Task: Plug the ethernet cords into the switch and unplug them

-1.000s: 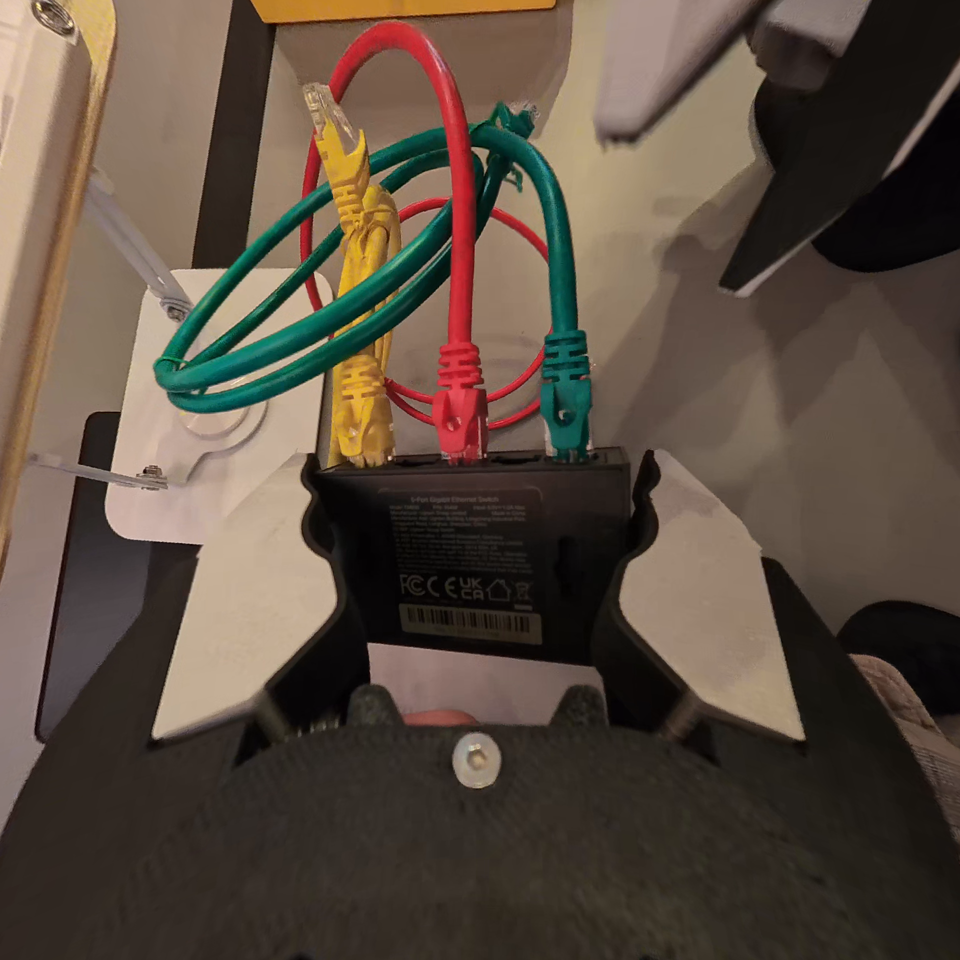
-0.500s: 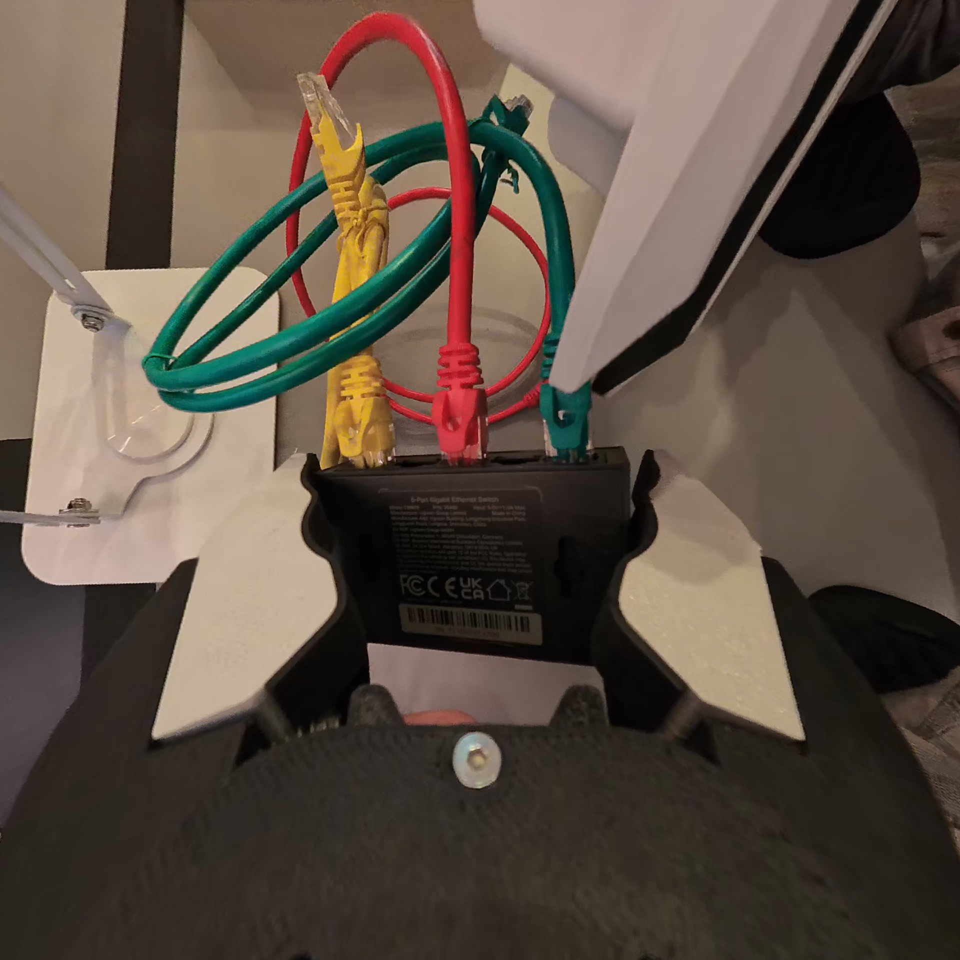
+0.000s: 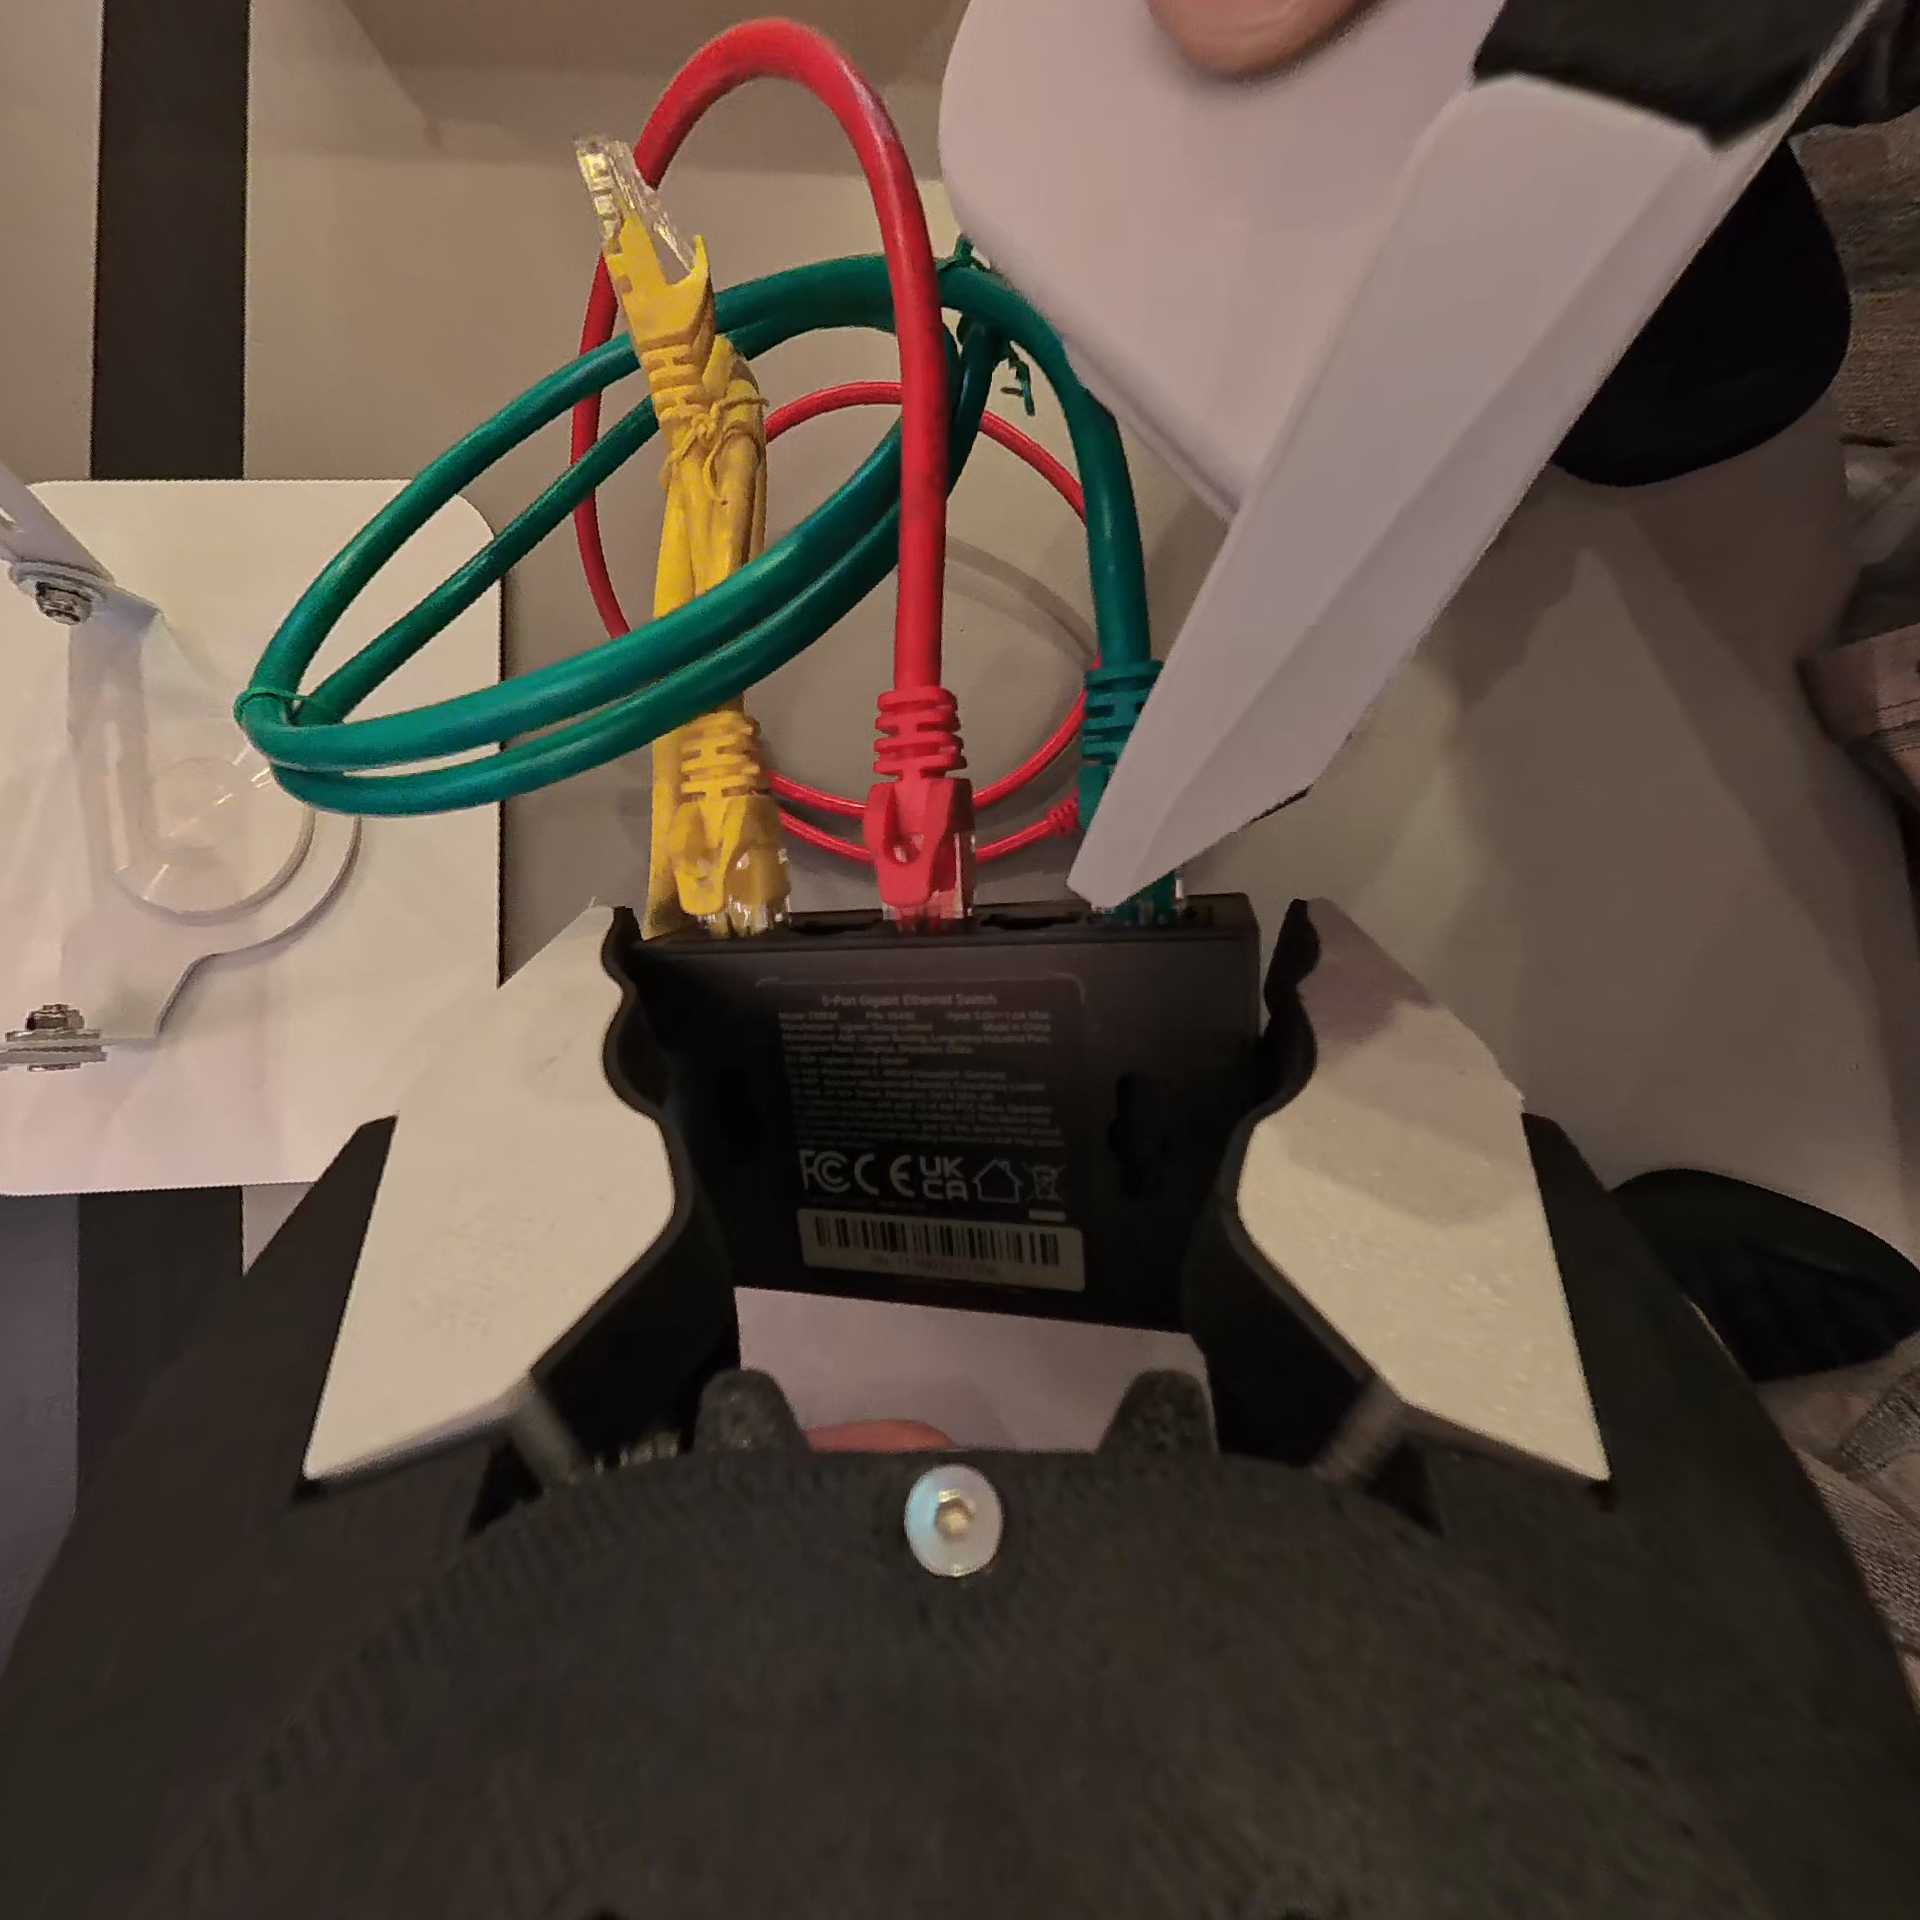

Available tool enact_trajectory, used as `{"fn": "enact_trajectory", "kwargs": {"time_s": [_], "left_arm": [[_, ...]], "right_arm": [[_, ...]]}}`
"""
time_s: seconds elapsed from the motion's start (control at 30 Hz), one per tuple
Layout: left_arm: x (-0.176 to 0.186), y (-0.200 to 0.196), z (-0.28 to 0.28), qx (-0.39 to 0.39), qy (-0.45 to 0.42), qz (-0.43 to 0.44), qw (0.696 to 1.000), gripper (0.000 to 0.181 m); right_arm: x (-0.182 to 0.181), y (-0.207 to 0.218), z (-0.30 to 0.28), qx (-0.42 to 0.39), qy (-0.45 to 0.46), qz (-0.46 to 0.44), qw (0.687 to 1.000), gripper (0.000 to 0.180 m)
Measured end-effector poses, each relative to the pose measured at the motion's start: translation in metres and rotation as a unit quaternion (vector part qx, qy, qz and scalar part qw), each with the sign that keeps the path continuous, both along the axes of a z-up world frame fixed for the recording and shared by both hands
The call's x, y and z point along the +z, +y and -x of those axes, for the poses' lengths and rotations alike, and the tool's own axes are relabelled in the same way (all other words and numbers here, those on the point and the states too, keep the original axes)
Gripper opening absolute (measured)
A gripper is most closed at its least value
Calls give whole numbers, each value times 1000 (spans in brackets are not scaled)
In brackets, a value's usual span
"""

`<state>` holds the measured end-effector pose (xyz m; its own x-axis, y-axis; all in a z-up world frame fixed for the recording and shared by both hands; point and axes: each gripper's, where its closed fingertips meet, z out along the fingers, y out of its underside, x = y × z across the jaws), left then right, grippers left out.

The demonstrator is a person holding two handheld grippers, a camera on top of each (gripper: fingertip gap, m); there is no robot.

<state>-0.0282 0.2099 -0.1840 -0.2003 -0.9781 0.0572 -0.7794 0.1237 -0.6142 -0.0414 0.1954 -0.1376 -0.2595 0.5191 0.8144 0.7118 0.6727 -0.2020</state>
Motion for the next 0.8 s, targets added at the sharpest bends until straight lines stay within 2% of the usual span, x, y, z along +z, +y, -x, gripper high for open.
{"fn": "enact_trajectory", "kwargs": {"time_s": [0.33,0.8], "left_arm": [[-2,-4,0,-13,-2,15,1000,112],[-3,-4,0,-14,-10,27,999,112]], "right_arm": [[-2,-3,0,14,4,9,1000,13],[-3,0,1,-9,-26,-27,999,11]]}}
